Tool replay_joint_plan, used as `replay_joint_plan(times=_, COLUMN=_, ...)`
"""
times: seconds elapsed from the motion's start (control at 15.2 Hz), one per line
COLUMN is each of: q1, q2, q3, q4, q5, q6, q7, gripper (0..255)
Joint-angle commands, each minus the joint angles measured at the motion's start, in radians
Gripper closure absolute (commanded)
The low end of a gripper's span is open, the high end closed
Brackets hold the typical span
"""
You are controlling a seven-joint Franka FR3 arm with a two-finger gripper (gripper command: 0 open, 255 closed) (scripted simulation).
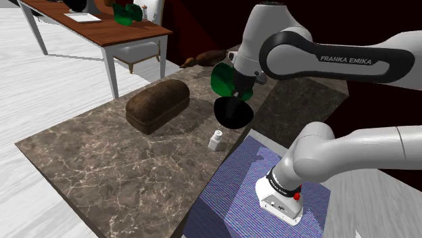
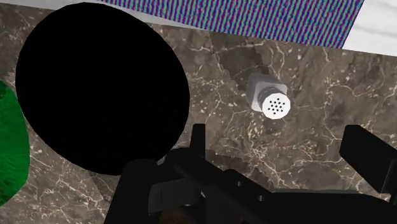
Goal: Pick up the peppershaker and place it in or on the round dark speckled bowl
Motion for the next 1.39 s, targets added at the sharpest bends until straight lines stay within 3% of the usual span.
replay_joint_plan(times=0.0, q1=0.019, q2=0.004, q3=0.012, q4=-0.068, q5=0.011, q6=0.102, q7=-0.012, gripper=0)
replay_joint_plan(times=0.46, q1=0.084, q2=0.093, q3=0.057, q4=-0.242, q5=0.047, q6=0.447, q7=-0.047, gripper=0)
replay_joint_plan(times=0.99, q1=0.080, q2=0.192, q3=0.069, q4=-0.292, q5=0.052, q6=0.596, q7=-0.046, gripper=0)
replay_joint_plan(times=1.32, q1=0.080, q2=0.192, q3=0.069, q4=-0.292, q5=0.052, q6=0.596, q7=-0.046, gripper=0)
